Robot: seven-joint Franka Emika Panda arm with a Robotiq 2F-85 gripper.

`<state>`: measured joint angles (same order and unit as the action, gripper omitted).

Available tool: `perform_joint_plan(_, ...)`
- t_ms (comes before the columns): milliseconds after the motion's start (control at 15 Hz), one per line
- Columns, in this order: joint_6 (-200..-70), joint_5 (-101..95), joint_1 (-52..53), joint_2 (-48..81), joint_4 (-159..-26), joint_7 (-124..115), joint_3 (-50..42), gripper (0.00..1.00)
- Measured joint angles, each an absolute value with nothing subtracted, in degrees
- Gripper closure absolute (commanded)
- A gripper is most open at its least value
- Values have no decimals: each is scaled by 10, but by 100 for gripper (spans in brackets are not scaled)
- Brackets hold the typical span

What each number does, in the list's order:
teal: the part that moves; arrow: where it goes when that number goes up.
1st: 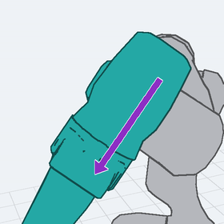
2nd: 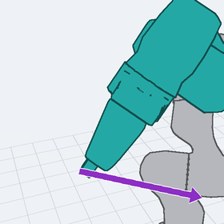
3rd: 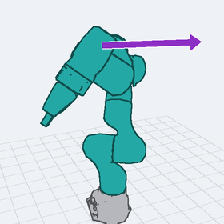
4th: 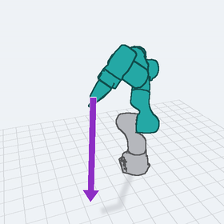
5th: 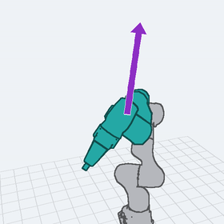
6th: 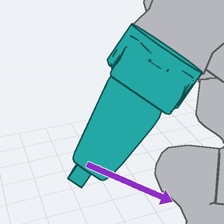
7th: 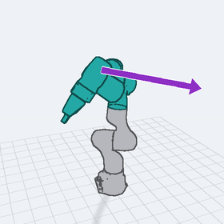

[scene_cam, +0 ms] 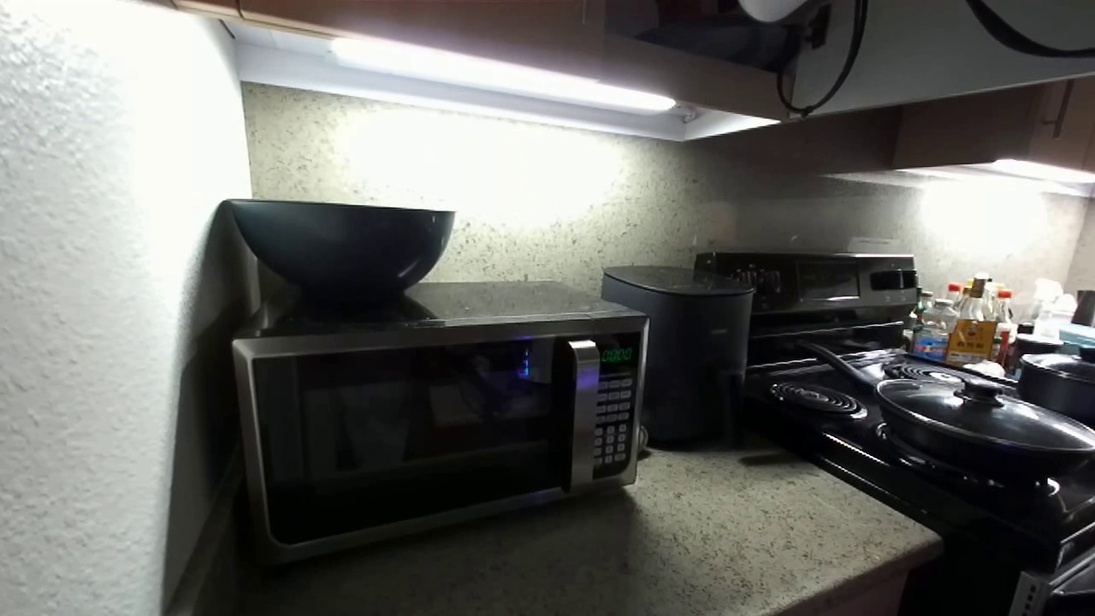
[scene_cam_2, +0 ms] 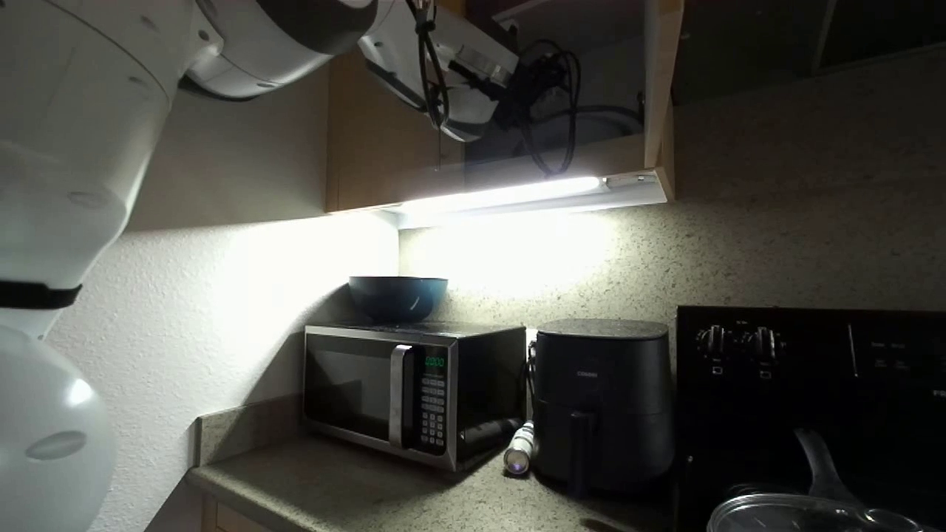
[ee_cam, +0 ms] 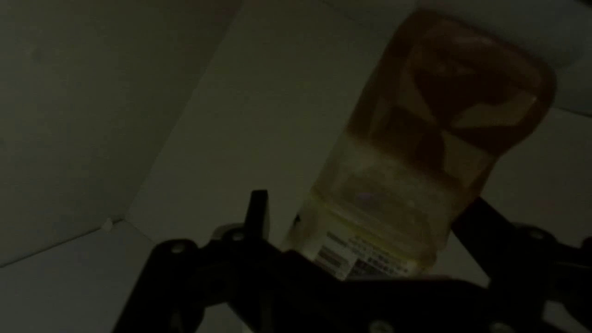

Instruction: Pick up the bottle and position it inside the wall cabinet

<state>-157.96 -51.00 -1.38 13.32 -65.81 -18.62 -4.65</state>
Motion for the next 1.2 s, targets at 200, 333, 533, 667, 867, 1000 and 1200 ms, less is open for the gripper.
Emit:
perform_joint_plan(200, -1578, -510, -14, 166, -624, -186, -50, 0)
perform_joint_plan(333, -1582, -510, -12, 172, -611, -186, -50, 0)
perform_joint_plan(533, -1582, -513, -12, 172, -601, -187, -52, 0)
perform_joint_plan(667, -1581, -512, -11, 173, -601, -187, -52, 0)
perform_joint_plan(867, -1568, -512, -1, 165, -601, -187, -52, 0)
perform_joint_plan(1000, -1554, -512, 10, 150, -603, -187, -49, 0)
perform_joint_plan(1200, -1503, -508, 25, 114, -619, -183, -34, 0)
